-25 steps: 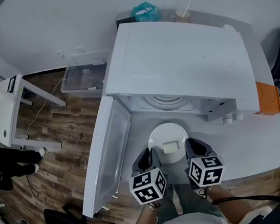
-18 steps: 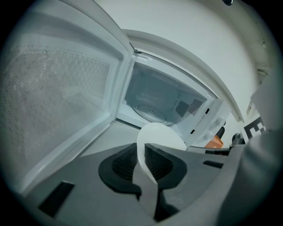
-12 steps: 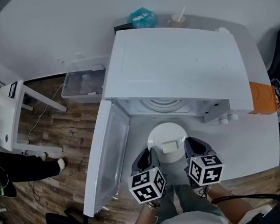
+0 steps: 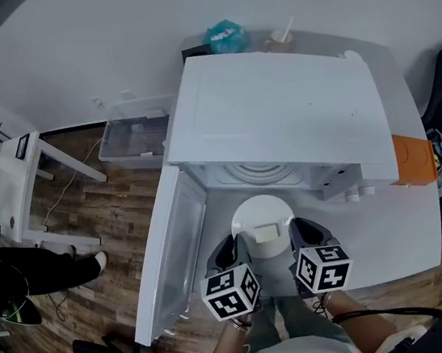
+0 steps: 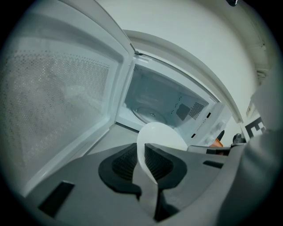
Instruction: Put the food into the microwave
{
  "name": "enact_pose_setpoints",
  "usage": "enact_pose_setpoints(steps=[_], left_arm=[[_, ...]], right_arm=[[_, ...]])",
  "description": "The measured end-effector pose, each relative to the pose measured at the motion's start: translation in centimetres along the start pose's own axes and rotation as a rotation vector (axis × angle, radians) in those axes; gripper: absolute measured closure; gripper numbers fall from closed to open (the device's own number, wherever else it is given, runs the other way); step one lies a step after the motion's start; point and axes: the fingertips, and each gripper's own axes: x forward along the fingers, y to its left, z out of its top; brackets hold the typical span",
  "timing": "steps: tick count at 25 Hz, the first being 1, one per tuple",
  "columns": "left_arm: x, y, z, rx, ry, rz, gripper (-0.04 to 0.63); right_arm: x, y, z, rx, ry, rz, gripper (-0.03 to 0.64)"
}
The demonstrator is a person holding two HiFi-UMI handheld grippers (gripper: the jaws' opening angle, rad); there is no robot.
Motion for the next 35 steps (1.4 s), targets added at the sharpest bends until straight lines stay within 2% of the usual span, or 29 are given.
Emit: enact_pose_setpoints(steps=[11, 25, 35], left_arm=[[3.2, -0.6, 3.0, 0.014, -0.016, -0.035, 0.540], [6.4, 0.2, 5.2, -0.020, -0.051, -0.048, 0.540], [8.5, 0.2, 8.2, 0.024, -0.111, -0.053, 0.540]], right_arm=[[1.8, -1.2, 1.8, 0.044, -0.035, -0.028, 0.575], [4.8, -1.7, 4.4, 0.071, -0.086, -0.022, 0.575], [6.3, -1.7, 6.8, 0.071, -0.157, -0.028, 0.576]])
